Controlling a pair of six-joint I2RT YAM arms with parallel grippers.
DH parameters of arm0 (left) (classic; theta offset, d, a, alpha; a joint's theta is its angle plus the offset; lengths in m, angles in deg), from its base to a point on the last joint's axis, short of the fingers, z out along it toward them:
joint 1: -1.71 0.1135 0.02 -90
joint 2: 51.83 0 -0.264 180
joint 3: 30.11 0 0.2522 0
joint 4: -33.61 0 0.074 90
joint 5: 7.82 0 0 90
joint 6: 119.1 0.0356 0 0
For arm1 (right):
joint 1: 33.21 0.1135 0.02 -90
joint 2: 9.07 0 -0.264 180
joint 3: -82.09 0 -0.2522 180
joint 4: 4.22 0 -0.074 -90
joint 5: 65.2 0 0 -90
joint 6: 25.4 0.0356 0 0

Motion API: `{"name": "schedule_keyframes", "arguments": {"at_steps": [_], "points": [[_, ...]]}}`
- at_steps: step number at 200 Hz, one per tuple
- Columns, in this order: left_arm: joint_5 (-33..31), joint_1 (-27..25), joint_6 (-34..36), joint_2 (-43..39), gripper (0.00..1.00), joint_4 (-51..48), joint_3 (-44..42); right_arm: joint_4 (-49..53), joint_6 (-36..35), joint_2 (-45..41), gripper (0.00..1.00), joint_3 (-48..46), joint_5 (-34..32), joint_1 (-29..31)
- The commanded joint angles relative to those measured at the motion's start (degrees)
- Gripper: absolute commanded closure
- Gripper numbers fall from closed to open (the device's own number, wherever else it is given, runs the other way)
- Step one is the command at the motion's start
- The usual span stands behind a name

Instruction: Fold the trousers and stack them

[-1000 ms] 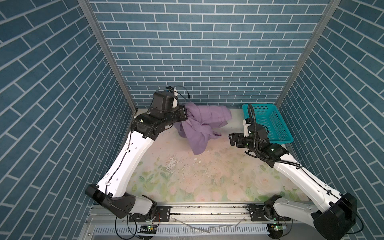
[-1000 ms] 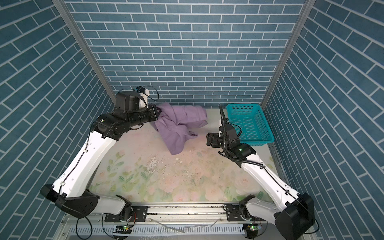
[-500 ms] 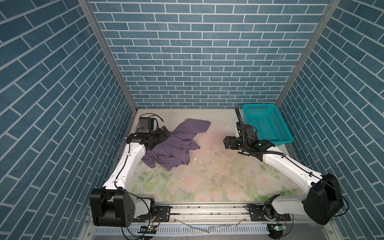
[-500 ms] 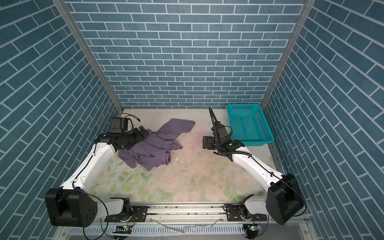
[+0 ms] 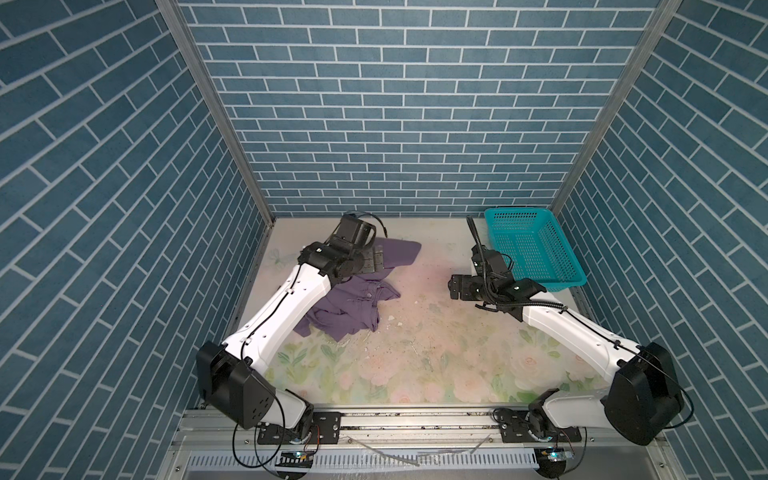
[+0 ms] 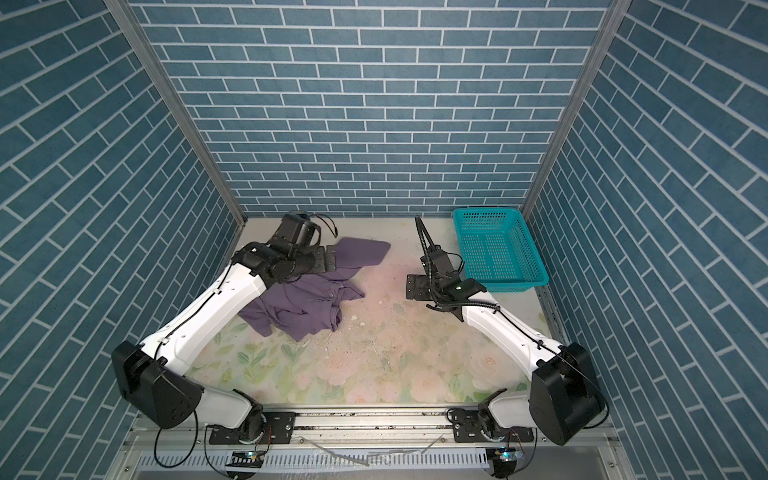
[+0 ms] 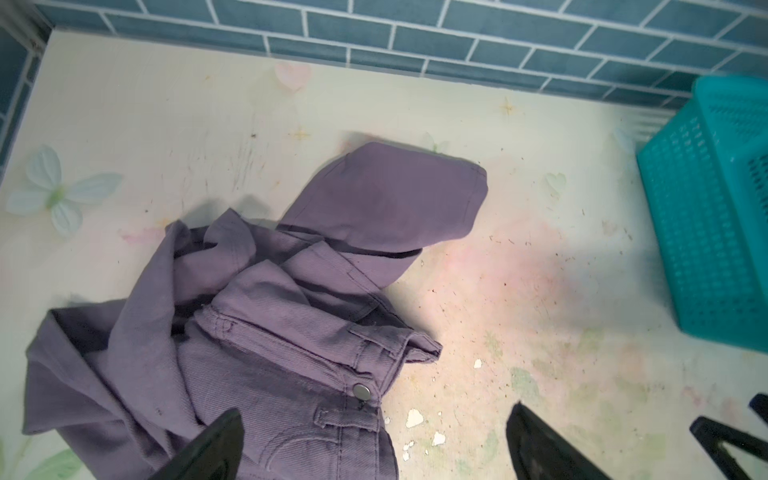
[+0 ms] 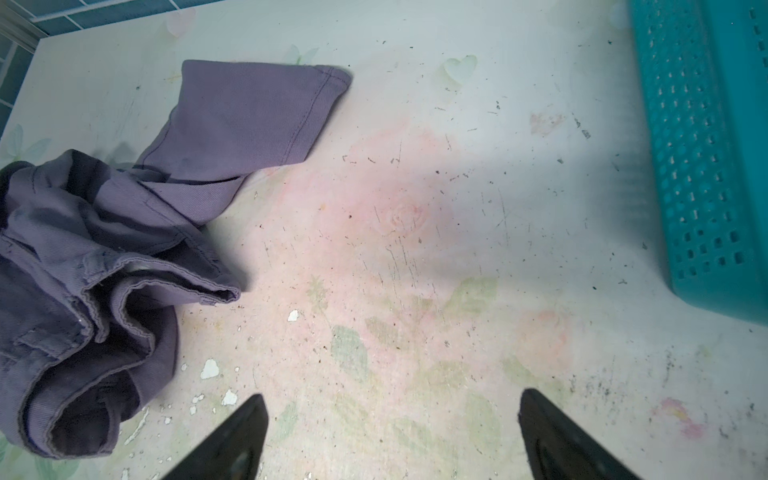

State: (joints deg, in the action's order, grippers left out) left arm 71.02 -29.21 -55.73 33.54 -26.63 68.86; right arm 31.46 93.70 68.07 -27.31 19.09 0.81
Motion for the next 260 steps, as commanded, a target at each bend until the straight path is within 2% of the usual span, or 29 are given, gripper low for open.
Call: {"name": "schedule_keyframes", "arguments": {"at_steps": [1, 26, 117, 126, 134, 140, 153, 158, 164, 198, 235, 260], "points": [[-9.37, -3.82, 4.6, 3.89, 0.01, -7.99, 3.19, 0.62, 0.08, -0.29, 0.05, -1.07, -1.29, 0.3], [-7.43, -5.82, 4.51, 7.97, 0.01, -7.93, 3.62, -1.26, 1.04, -0.91, 0.06, -2.55, 0.25, 0.26], [0.93, -5.87, 3.95, 25.76, 0.01, -2.28, 1.92, -0.79, 0.87, -5.48, 0.06, -7.26, -0.99, 0.26], [0.55, -5.78, 3.61, 27.64, 0.05, -2.76, 2.04, -0.74, 0.91, -5.92, 0.06, -7.43, -1.26, 0.2], [1.09, -5.44, 3.36, 29.19, 0.13, -2.98, 2.15, -0.81, 1.17, -6.37, 0.06, -7.66, -1.56, 0.18], [1.95, -5.04, 3.08, 30.33, 0.28, -3.15, 2.15, -0.89, 1.44, -6.74, 0.06, -7.86, -1.97, 0.18], [3.95, -4.52, 2.37, 31.84, 0.71, -3.55, 2.73, -1.12, 2.0, -7.56, 0.06, -8.42, -2.68, 0.17], [4.22, -4.51, 2.33, 32.04, 0.81, -3.81, 3.25, -1.21, 2.22, -7.72, 0.06, -8.66, -2.95, 0.21], [4.55, -4.58, 2.3, 31.98, 0.86, -4.11, 4.04, -1.18, 2.48, -7.96, 0.06, -8.9, -3.4, 0.21], [5.99, -4.83, 2.84, 29.49, 0.99, -9.36, 14.51, -0.25, 3.03, -8.31, 0.09, -9.28, -5.88, -0.01], [12.71, -6.2, 3.73, 29.29, 1.0, -17.36, 38.64, -1.67, 2.8, -9.43, 0.23, -10.31, -5.61, -0.26], [19.31, -6.77, 2.72, 29.54, 1.0, -17.49, 54.65, -3.17, 2.33, -10.4, 0.35, -11.48, -4.6, -0.38]]}}
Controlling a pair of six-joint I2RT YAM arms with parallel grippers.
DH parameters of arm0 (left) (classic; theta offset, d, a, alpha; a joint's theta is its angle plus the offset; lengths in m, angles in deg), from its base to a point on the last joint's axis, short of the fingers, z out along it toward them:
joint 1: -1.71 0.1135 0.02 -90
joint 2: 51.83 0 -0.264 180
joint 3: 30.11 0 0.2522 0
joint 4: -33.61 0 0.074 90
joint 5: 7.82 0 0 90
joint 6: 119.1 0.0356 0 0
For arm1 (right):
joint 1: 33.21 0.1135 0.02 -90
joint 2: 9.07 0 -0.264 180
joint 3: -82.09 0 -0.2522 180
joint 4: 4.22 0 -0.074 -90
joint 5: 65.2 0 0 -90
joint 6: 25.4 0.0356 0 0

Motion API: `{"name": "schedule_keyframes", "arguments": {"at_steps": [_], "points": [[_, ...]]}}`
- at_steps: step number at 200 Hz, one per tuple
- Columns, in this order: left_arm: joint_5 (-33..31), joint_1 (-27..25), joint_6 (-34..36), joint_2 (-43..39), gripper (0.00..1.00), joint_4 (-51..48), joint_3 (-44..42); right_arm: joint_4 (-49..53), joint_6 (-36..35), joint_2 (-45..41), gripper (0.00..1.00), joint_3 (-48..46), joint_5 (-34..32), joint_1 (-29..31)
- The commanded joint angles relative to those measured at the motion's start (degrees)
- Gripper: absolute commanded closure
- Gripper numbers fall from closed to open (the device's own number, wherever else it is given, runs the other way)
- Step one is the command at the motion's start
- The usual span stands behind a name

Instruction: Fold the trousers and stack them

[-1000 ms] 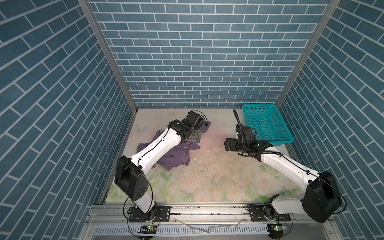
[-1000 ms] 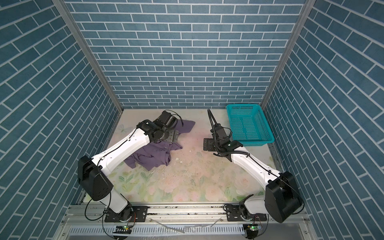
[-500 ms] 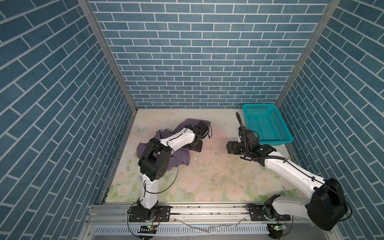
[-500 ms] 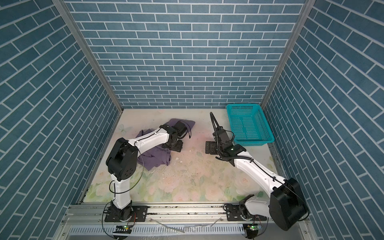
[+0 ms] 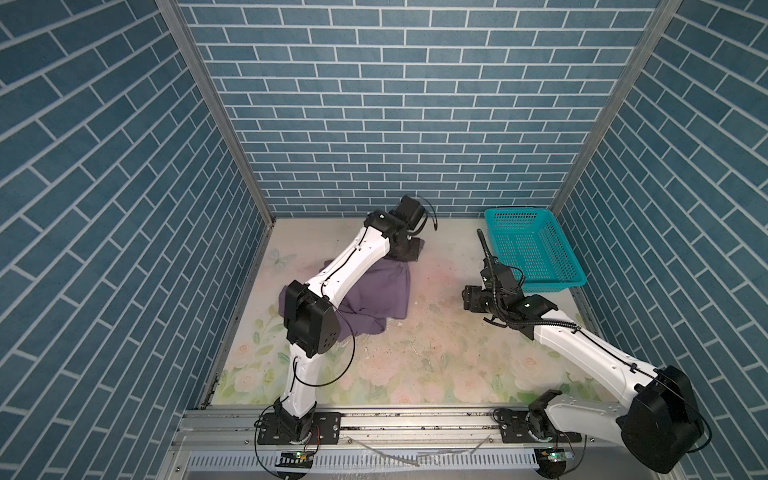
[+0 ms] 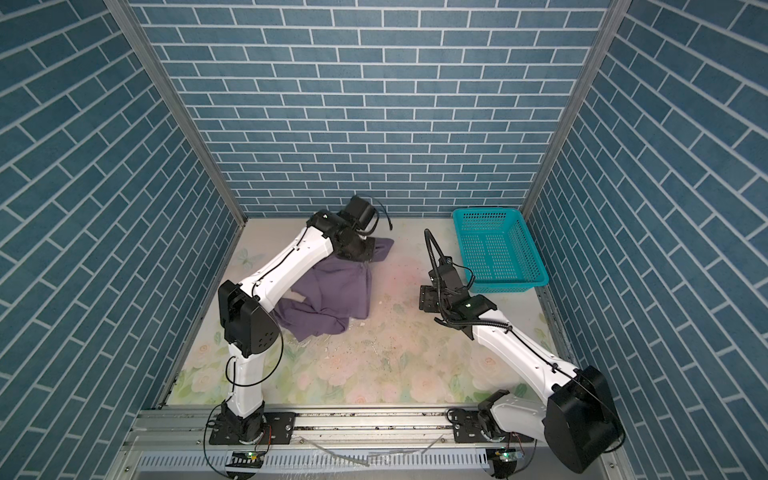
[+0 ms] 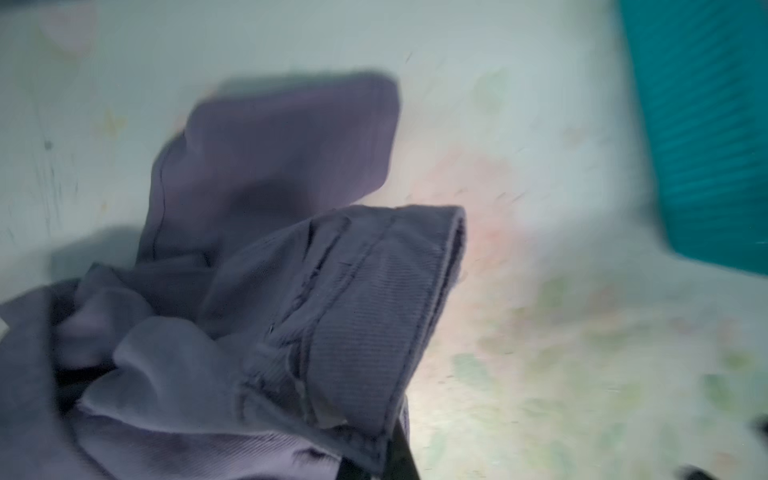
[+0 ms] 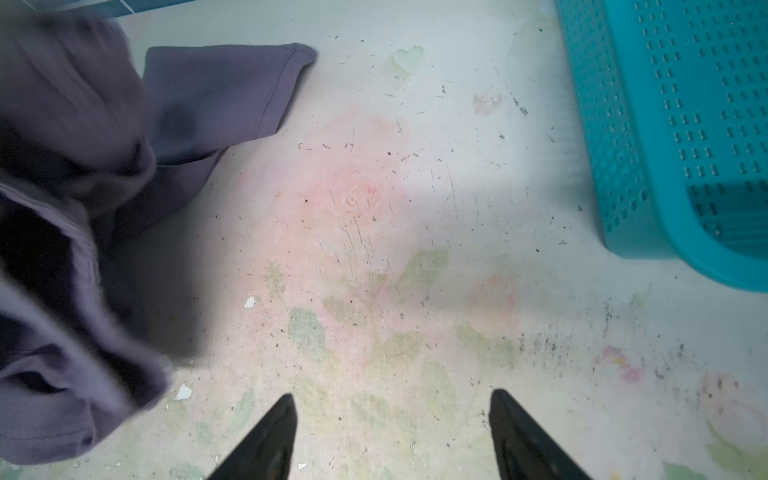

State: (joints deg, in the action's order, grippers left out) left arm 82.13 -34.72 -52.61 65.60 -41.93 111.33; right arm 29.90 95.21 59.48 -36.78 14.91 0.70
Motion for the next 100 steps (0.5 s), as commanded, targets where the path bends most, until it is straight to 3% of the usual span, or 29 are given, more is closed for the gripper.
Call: {"name": "schedule_keyframes", "arguments": {"at_steps": [1, 24, 41, 57, 100], "points": [[8.48, -1.31, -0.49, -2.54, 1.0, -2.11, 12.74, -1.63, 0.8, -1.83, 0.35, -2.02, -0.41, -0.26], [14.52, -1.21, -2.17, -3.33, 1.0, 1.64, 23.68, -1.36, -0.19, -1.71, 0.38, -1.85, 0.11, -0.34], [16.39, -0.94, -2.61, -6.19, 0.99, 5.58, 26.14, -0.89, -0.58, -1.75, 0.39, -1.67, 0.39, -0.31], [15.56, -0.13, -2.44, -11.26, 0.94, 9.79, 23.33, -0.93, -0.81, -2.03, 0.39, -1.67, 0.49, -0.34], [13.59, 7.5, -5.34, -23.58, 0.93, 17.07, 7.7, -1.97, -1.34, -4.05, 0.38, -2.02, 0.87, -0.29]]}}
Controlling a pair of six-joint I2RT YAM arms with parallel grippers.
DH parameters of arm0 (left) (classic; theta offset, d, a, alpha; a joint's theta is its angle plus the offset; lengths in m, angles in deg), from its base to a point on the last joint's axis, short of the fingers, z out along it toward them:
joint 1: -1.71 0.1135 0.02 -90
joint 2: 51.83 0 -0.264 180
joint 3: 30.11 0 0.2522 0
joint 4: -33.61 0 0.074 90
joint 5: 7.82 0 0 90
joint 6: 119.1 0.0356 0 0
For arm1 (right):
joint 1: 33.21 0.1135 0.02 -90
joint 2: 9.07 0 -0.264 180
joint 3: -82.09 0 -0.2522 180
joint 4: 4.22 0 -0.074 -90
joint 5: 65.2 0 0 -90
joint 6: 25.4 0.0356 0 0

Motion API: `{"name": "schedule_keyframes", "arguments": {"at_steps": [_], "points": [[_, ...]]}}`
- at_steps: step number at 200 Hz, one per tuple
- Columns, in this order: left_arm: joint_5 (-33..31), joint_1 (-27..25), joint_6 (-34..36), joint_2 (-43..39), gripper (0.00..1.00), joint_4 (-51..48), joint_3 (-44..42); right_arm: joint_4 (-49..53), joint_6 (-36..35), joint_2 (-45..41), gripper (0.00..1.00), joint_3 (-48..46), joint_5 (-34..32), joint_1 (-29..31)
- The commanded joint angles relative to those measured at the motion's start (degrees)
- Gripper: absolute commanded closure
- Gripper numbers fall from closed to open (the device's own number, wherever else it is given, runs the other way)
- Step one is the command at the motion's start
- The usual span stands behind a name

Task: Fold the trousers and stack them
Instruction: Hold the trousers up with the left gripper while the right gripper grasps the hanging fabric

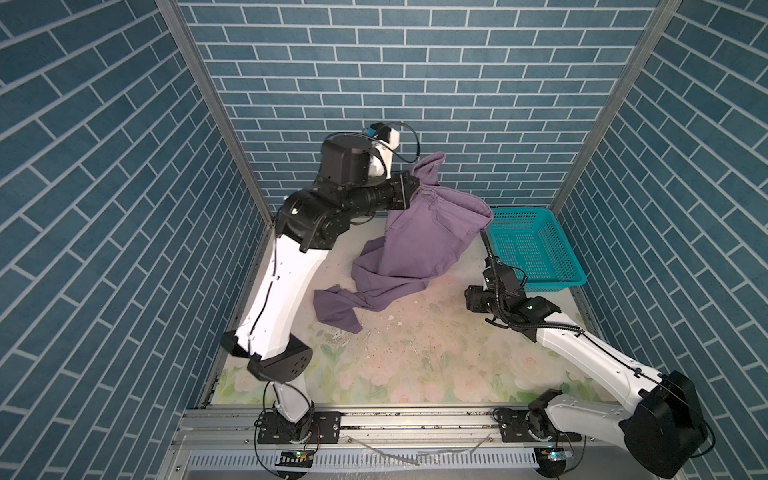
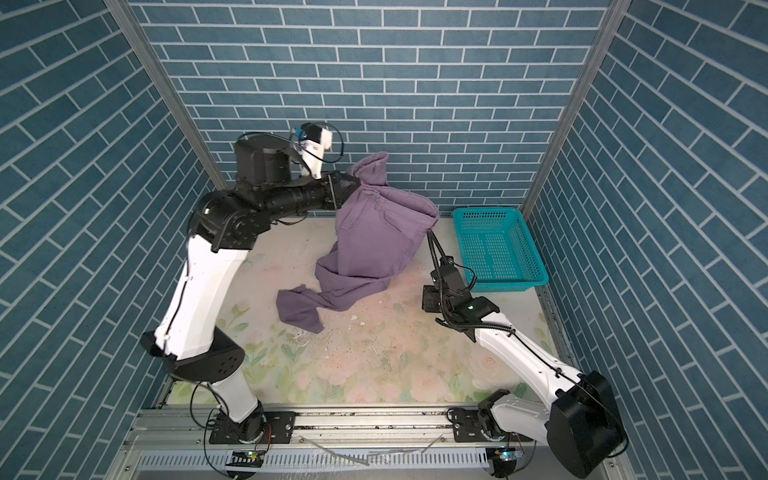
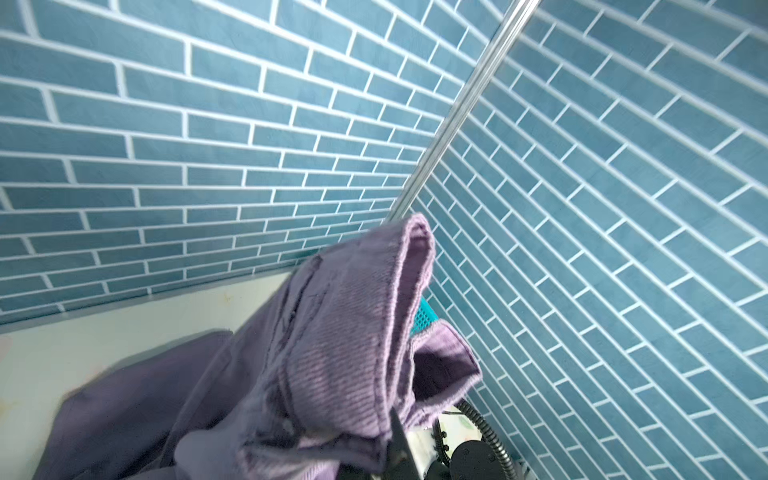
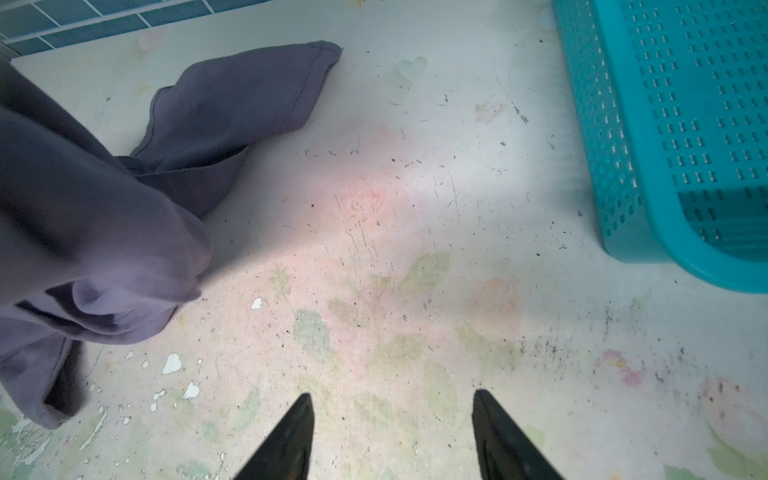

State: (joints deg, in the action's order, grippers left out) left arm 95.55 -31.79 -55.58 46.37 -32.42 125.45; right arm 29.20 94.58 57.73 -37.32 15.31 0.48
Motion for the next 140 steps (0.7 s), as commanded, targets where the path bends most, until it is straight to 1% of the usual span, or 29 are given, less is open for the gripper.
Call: {"name": "schedule_keyframes", "arguments": {"at_steps": [1, 20, 37, 77, 90, 106, 120, 140], "points": [[0.35, 4.84, -2.53, -4.51, 0.94, 7.68, -6.83, -1.37, -0.71, -2.3, 0.38, -1.47, 0.55, -0.1], [4.0, 8.57, -5.71, -6.78, 0.95, 9.79, -12.59, -2.08, -0.78, -2.99, 0.34, -1.65, 1.06, -0.05], [6.62, 10.55, -7.17, -7.37, 0.96, 10.38, -15.23, -2.14, -0.8, -2.6, 0.31, -1.23, 1.56, -0.12], [9.2, 11.96, -7.08, -7.2, 0.96, 9.34, -16.58, -3.55, 0.43, 0.24, 0.32, -0.14, 5.41, -0.12], [10.07, 12.3, -7.05, -7.36, 0.96, 9.56, -16.98, -3.5, 0.45, 2.11, 0.34, 1.28, 7.05, -0.07], [11.82, 12.75, -7.27, -7.14, 0.96, 9.72, -17.03, -3.83, 0.14, 4.82, 0.33, 4.14, 9.64, -0.11], [13.39, 13.22, -7.35, -6.89, 0.96, 9.38, -16.6, -5.54, -0.67, 7.28, 0.3, 6.56, 12.14, 0.31], [16.49, 14.86, -7.99, -7.5, 0.97, 9.78, -16.8, -5.4, -3.98, 12.49, 0.19, 12.49, 9.69, 3.63]]}}
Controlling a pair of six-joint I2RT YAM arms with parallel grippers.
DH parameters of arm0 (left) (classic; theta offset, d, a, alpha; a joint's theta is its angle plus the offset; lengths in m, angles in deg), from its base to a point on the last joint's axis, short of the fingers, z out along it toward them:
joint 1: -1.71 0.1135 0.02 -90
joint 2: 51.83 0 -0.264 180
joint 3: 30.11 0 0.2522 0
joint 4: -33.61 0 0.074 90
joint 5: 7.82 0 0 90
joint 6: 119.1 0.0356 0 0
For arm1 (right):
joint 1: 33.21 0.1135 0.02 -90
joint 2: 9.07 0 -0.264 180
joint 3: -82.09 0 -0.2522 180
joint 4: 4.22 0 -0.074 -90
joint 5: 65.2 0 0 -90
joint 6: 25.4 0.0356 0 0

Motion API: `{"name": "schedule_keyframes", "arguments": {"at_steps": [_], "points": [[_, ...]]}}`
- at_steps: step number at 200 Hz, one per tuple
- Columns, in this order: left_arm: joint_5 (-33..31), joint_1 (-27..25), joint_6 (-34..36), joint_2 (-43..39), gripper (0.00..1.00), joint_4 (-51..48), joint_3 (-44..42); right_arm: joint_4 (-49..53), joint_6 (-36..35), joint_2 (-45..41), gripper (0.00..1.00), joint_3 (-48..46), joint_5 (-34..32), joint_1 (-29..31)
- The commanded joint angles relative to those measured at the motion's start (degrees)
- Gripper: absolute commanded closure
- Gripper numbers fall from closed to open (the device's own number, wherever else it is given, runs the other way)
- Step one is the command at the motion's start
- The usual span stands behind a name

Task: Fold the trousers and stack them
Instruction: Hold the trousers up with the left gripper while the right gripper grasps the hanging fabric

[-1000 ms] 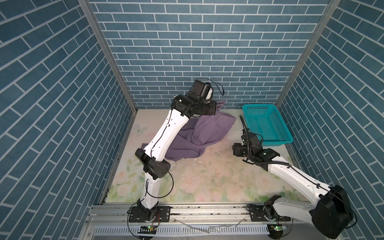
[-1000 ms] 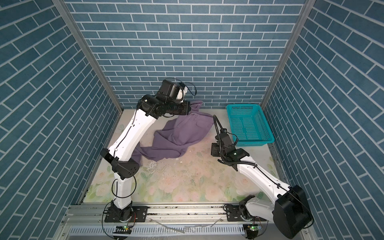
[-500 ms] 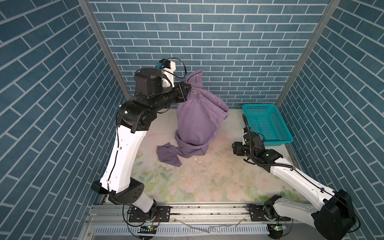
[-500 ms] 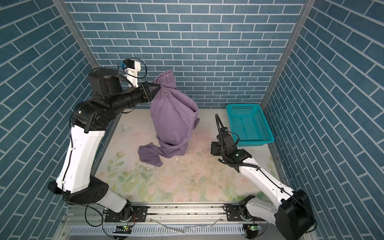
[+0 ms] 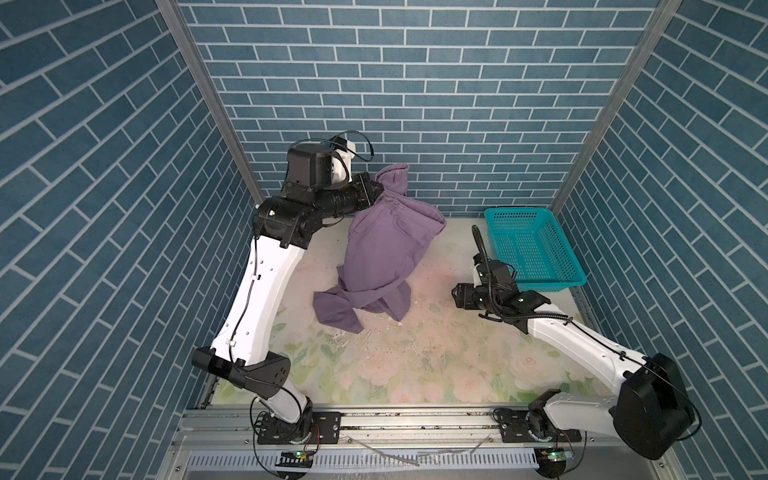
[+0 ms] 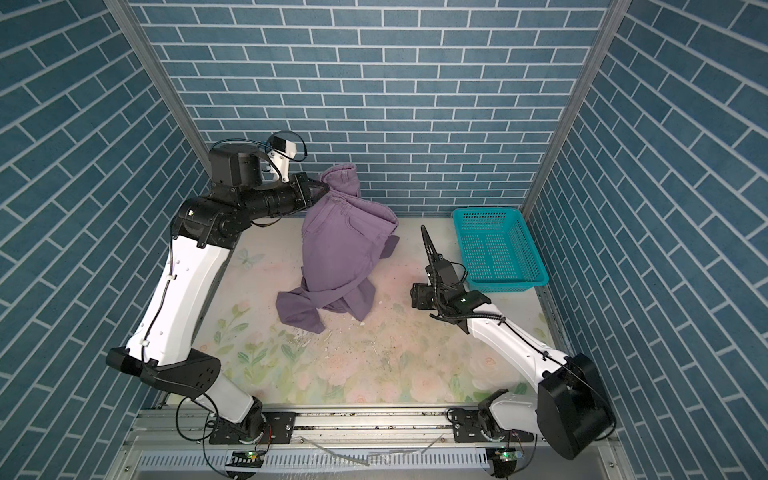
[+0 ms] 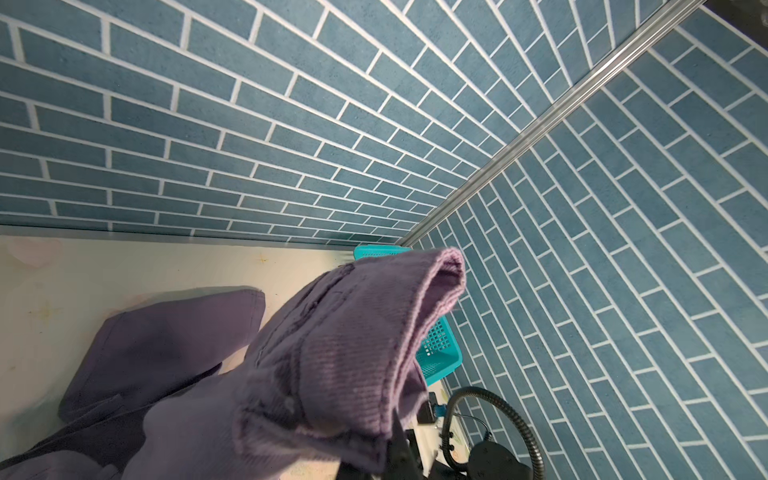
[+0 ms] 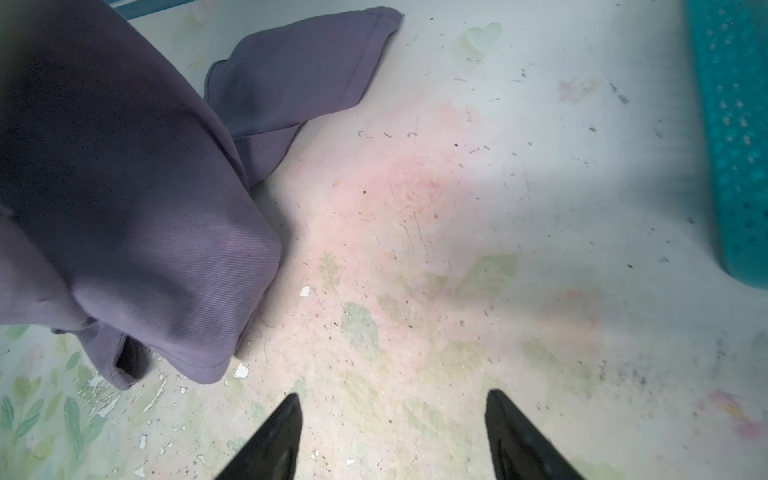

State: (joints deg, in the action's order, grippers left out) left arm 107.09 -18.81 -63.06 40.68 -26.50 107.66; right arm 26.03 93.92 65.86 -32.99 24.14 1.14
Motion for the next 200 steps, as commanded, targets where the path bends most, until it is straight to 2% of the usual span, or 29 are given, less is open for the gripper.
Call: {"name": "schedule_keyframes", "arguments": {"at_steps": [1, 26, 48, 78, 87, 122, 145, 167, 182, 191, 200], "points": [[5.09, 2.06, -0.55, -1.86, 0.96, 3.84, 0.98, -2.16, -3.53, 4.7, 0.18, 8.52, 0.77, 3.17], [7.29, 5.51, -1.12, -3.44, 0.97, 3.72, 0.6, -0.99, -7.97, 13.6, 0.1, 18.47, 0.48, 7.04], [8.68, 8.21, -1.53, -4.66, 0.97, 2.47, 0.32, -2.6, -10.05, 20.03, 0.08, 25.47, 1.98, 8.86], [8.73, 10.53, -0.6, -6.42, 0.97, -0.44, -0.71, -7.67, -9.28, 26.12, 0.08, 31.18, 5.33, 9.41], [8.99, 11.37, -0.92, -7.02, 0.97, -0.92, -1.69, -8.11, -9.11, 28.19, 0.08, 33.45, 8.15, 9.48], [12.91, 14.29, -3.78, -9.44, 0.97, -0.2, -6.01, -11.57, -6.76, 35.02, 0.08, 40.81, 13.28, 9.65], [13.92, 15.88, -3.4, -9.89, 0.97, -2.23, -5.21, -15.56, -2.07, 39.22, 0.12, 44.78, 17.82, 10.44], [14.11, 16.81, -3.57, -9.93, 0.97, -2.48, -4.98, -19.81, 5.48, 44.36, 0.16, 48.39, 23.81, 11.75], [14.02, 17.34, -3.9, -9.85, 0.97, -2.06, -5.14, -22.48, 9.37, 45.78, 0.2, 47.73, 26.27, 12.62], [14.01, 17.47, -4.01, -9.79, 0.97, -1.75, -5.38, -24.55, 10.64, 44.88, 0.26, 44.88, 26.26, 12.75], [13.89, 17.57, -3.93, -9.65, 0.97, -1.44, -5.76, -26.38, 11.28, 42.95, 0.44, 41.25, 25.95, 12.75]]}}
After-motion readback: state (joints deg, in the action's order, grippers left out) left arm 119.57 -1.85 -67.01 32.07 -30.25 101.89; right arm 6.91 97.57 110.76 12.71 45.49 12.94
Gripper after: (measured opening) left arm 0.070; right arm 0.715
